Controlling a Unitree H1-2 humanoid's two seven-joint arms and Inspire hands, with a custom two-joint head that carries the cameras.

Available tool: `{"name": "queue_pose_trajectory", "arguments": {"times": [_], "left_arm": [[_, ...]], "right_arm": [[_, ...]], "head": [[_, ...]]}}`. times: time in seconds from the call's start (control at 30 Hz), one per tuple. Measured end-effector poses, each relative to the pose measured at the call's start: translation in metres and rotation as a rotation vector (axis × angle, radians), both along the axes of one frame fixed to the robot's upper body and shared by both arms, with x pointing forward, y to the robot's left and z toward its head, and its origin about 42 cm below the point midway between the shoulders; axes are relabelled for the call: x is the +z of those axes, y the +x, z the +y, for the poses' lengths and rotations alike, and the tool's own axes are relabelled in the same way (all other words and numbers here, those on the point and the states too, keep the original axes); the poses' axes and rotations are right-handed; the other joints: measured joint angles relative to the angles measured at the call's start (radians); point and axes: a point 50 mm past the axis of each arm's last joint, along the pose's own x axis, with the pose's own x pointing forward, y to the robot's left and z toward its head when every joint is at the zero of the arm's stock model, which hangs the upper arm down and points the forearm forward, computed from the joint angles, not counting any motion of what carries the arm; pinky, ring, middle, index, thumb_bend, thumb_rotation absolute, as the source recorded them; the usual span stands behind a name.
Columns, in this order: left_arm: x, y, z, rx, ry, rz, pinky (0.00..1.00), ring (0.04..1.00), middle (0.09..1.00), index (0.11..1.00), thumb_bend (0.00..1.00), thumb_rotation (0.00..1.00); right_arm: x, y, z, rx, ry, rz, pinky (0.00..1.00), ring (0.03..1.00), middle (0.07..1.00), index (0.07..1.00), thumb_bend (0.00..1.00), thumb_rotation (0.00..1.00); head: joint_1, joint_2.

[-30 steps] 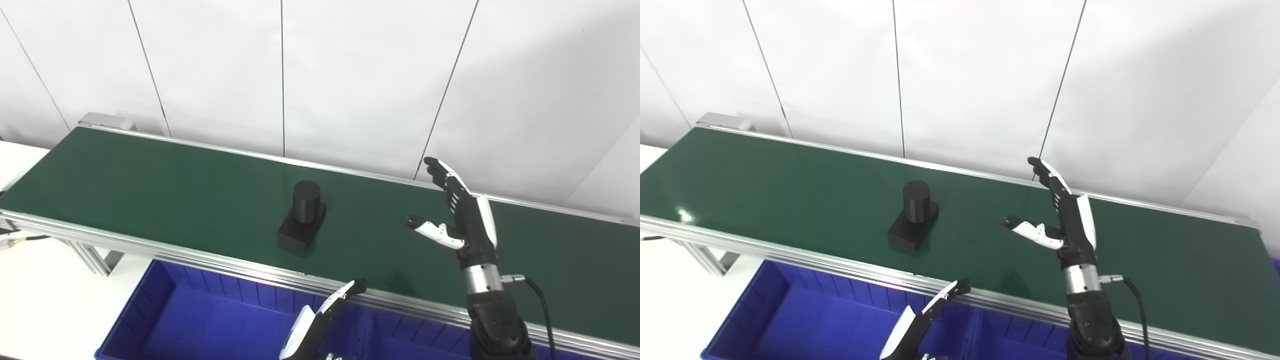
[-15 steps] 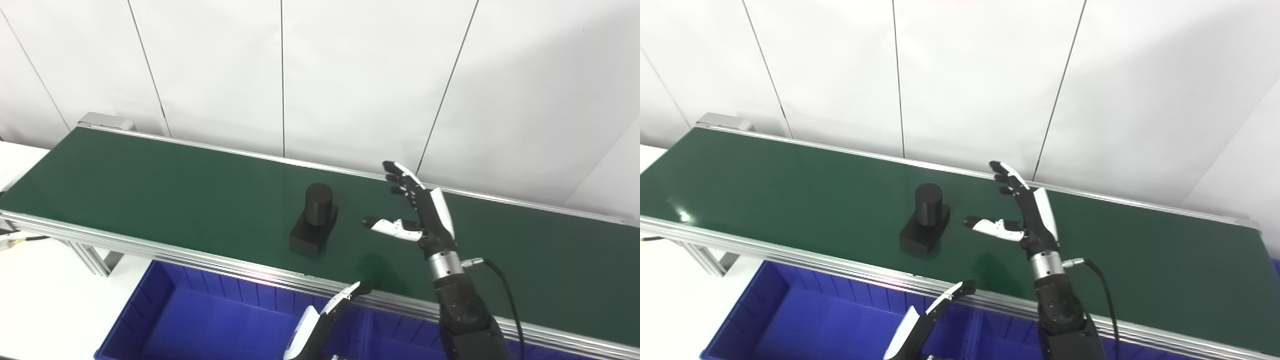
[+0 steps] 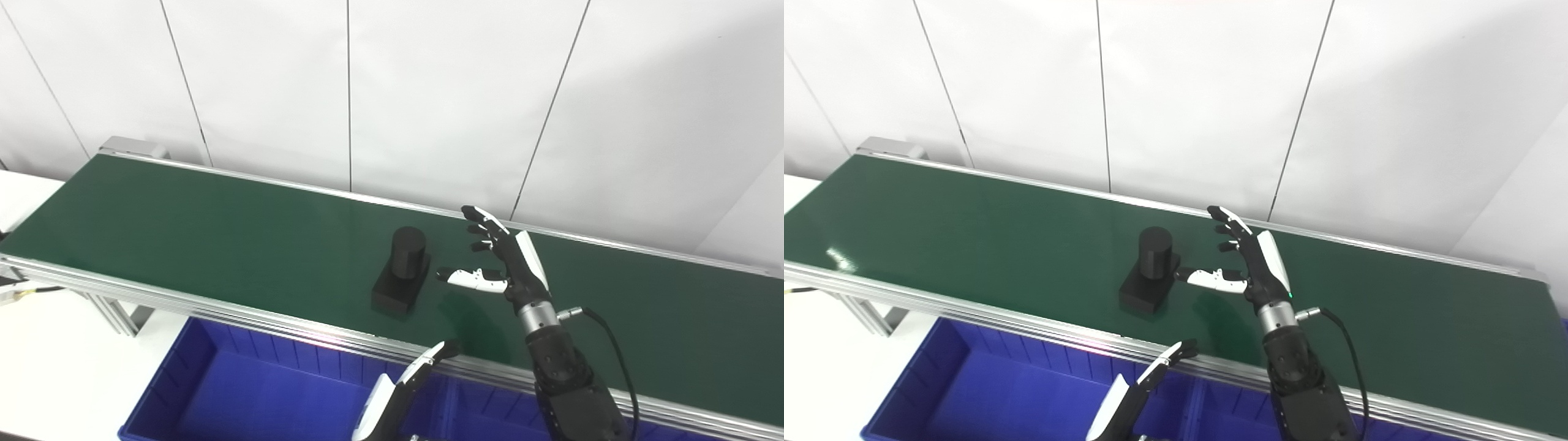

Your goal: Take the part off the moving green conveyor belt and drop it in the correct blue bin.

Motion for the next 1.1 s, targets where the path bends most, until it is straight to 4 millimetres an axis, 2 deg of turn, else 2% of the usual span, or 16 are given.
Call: {"name": "queue_pose_trajectory", "arguments": {"times": [0.07,0.33,0.6,0.7,0.83,0.9,0.97,1.0,1.03,1.1], "left_arm": [[0.000,-0.001,-0.001,-0.001,0.003,-0.003,0.94,0.921,0.872,0.900,0.90,1.00],[0.001,-0.003,-0.006,0.003,-0.008,-0.002,0.93,0.913,0.867,0.885,0.90,0.98],[0.002,-0.003,-0.006,0.009,-0.010,-0.005,0.92,0.900,0.854,0.873,0.93,0.97],[0.004,-0.003,-0.006,0.008,-0.010,-0.017,0.92,0.906,0.860,0.874,0.92,0.97],[0.008,-0.002,-0.007,0.008,-0.015,-0.032,0.92,0.903,0.861,0.874,0.93,0.97],[0.008,-0.002,-0.006,0.009,-0.015,-0.030,0.92,0.902,0.859,0.874,0.94,0.97],[0.008,-0.002,-0.006,0.006,-0.014,-0.028,0.92,0.900,0.860,0.876,0.94,0.97],[0.008,-0.002,-0.006,0.005,-0.014,-0.028,0.92,0.900,0.860,0.876,0.94,0.97],[0.009,-0.002,-0.006,0.004,-0.014,-0.028,0.92,0.900,0.862,0.874,0.92,0.97],[0.009,-0.002,-0.006,0.005,-0.014,-0.029,0.92,0.899,0.864,0.874,0.92,0.97]], "right_arm": [[0.000,0.004,0.001,-0.003,-0.004,0.009,0.59,0.736,0.861,0.858,0.99,0.40],[-0.013,0.007,0.004,-0.012,-0.029,0.066,0.58,0.707,0.838,0.847,1.00,0.40],[-0.013,0.013,0.008,0.002,-0.072,0.075,0.54,0.670,0.829,0.842,0.99,0.37],[-0.016,0.012,0.009,-0.007,-0.088,0.074,0.47,0.615,0.765,0.788,0.95,0.28],[-0.026,0.010,0.011,-0.032,-0.117,0.089,0.44,0.561,0.719,0.756,0.91,0.23],[-0.027,0.010,0.012,-0.057,-0.129,0.074,0.39,0.500,0.683,0.734,0.87,0.18],[-0.026,0.010,0.012,-0.071,-0.143,0.061,0.38,0.478,0.620,0.660,0.80,0.08],[-0.026,0.011,0.013,-0.077,-0.155,0.056,0.38,0.476,0.609,0.648,0.79,0.07],[-0.027,0.011,0.013,-0.084,-0.165,0.057,0.35,0.427,0.502,0.567,0.61,0.02],[-0.025,0.013,0.014,-0.092,-0.185,0.051,0.33,0.394,0.463,0.541,0.55,0.01]], "head": [[0.000,-0.002],[0.009,-0.003],[0.014,-0.003],[0.015,0.000],[0.017,0.002],[0.017,0.002],[0.015,0.008],[0.015,0.008],[0.017,0.008],[0.017,0.008]]}}
